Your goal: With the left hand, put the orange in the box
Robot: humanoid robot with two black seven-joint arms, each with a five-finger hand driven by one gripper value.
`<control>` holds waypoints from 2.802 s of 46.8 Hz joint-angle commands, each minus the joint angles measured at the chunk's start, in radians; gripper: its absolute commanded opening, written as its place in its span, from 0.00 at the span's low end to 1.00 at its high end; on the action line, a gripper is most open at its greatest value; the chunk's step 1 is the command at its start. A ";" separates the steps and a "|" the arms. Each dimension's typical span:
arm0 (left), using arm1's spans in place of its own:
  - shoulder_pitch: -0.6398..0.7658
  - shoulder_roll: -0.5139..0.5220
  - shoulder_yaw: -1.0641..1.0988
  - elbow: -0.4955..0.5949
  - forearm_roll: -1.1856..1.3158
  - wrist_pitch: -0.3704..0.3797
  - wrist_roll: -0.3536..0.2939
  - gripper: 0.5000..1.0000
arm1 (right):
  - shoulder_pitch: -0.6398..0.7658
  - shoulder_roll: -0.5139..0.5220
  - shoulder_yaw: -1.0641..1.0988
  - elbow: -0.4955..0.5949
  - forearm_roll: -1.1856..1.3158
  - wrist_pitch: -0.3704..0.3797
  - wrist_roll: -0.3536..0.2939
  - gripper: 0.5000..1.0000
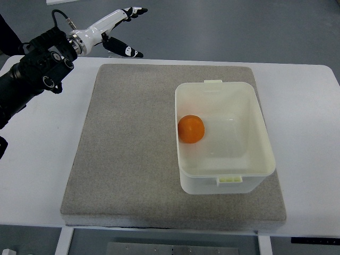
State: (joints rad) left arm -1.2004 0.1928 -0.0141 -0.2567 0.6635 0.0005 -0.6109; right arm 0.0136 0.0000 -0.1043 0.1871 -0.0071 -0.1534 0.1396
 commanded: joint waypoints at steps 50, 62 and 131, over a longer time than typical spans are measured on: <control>0.038 -0.001 -0.121 -0.002 -0.633 0.024 0.000 0.98 | 0.000 0.000 0.000 0.000 -0.001 0.000 0.000 0.86; 0.071 -0.015 -0.253 -0.002 -0.634 0.022 0.068 0.98 | 0.000 0.000 0.000 0.000 -0.001 0.000 0.000 0.86; 0.150 -0.056 -0.692 0.056 -0.967 -0.323 0.356 1.00 | 0.000 0.000 0.000 0.000 -0.001 0.000 0.000 0.86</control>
State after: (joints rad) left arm -1.0505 0.1364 -0.7100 -0.2010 -0.3051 -0.3232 -0.2540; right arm 0.0134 0.0000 -0.1043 0.1872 -0.0073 -0.1534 0.1396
